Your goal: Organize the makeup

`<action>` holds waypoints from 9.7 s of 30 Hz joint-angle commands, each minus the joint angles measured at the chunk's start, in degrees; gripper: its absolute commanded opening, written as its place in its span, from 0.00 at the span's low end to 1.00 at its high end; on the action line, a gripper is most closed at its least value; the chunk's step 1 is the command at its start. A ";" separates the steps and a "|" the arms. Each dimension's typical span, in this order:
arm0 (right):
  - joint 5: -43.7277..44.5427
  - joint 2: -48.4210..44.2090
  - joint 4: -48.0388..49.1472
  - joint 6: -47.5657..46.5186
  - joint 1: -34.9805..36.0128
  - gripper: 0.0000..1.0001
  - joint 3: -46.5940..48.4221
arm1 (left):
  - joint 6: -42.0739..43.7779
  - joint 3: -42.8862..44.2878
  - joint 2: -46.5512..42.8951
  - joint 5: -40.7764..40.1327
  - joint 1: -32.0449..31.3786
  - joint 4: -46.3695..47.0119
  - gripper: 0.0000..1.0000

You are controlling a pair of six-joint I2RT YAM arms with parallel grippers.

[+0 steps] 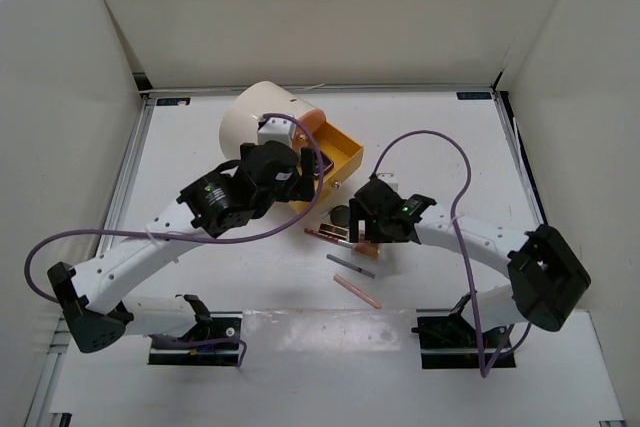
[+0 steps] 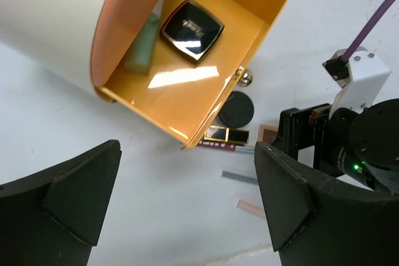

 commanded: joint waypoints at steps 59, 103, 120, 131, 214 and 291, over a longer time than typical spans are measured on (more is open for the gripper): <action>3.95 11.96 22.58 -26.31 2.22 0.43 32.87 | -2.99 -10.45 -14.34 1.85 -0.14 -3.86 0.98; -3.26 -17.04 3.24 -15.40 -38.03 0.99 12.57 | 0.89 5.63 42.26 -6.93 -11.22 11.96 0.98; -8.19 -18.09 3.42 -15.76 -41.20 0.99 10.20 | -13.17 2.38 48.23 -21.35 -10.69 17.93 0.98; -8.37 -18.09 2.72 -16.11 -41.38 0.99 10.99 | -11.07 0.10 50.26 -21.18 -8.41 27.60 0.98; -33.33 -2.63 2.36 -47.14 -16.95 0.90 13.09 | 34.26 39.72 39.78 77.23 61.20 8.10 0.98; -36.84 36.22 56.59 -34.75 -10.97 0.85 22.67 | 28.74 42.46 44.37 93.61 66.48 11.61 0.98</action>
